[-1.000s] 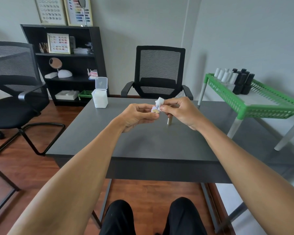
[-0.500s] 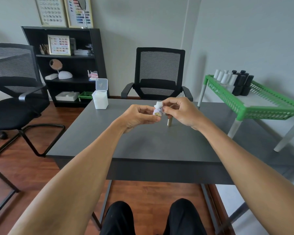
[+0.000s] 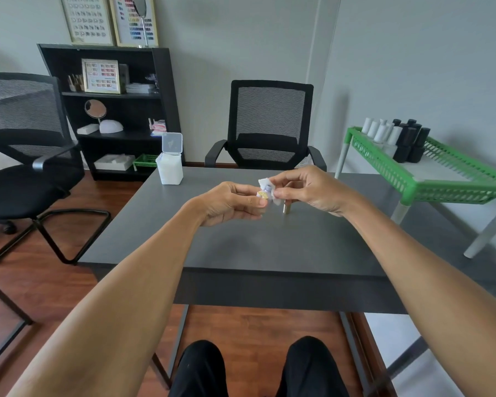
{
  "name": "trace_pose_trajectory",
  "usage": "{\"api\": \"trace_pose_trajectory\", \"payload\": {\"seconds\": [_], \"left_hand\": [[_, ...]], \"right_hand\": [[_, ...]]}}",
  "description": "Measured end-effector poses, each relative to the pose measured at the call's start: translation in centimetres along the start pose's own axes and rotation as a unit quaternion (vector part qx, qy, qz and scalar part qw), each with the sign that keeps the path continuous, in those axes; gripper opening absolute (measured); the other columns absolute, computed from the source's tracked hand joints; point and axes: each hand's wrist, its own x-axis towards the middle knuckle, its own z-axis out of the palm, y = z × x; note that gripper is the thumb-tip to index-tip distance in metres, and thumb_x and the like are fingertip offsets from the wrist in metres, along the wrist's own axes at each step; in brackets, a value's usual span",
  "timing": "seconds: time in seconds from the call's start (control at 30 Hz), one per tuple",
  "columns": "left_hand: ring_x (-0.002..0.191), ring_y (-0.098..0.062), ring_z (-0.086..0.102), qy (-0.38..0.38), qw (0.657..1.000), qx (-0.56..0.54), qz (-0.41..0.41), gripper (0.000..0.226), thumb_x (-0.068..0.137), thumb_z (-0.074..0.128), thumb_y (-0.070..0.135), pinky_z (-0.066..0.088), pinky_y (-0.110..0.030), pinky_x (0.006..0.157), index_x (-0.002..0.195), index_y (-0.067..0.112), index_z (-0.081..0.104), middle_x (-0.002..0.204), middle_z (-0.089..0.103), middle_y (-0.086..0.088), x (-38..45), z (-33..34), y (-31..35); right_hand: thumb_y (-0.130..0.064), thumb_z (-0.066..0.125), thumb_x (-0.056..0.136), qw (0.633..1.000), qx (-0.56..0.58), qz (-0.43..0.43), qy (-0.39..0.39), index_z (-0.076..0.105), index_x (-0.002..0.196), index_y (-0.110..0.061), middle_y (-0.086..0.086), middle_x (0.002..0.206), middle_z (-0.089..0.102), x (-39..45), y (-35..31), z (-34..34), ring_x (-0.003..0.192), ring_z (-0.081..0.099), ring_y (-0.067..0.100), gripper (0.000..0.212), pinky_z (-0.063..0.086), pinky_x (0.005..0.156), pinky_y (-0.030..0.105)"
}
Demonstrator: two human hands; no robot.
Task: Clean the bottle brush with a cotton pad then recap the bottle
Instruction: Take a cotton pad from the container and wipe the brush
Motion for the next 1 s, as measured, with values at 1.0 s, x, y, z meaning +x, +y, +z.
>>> {"api": "trace_pose_trajectory", "payload": {"seconds": [1.0], "left_hand": [[0.1,-0.02,0.078,-0.02,0.999,-0.013,-0.023,0.02,0.088,0.078,0.008,0.064,-0.035,0.09,0.105,0.015,0.087,0.109,0.082,-0.005,-0.28,-0.15,-0.13]], "right_hand": [[-0.032,0.088,0.084,0.999,0.049,-0.014,-0.019,0.085,0.117,-0.018,0.008,0.107,0.084,0.08,0.26,0.03,0.083,0.071,0.01,0.036,0.063,0.085,0.03]]}}
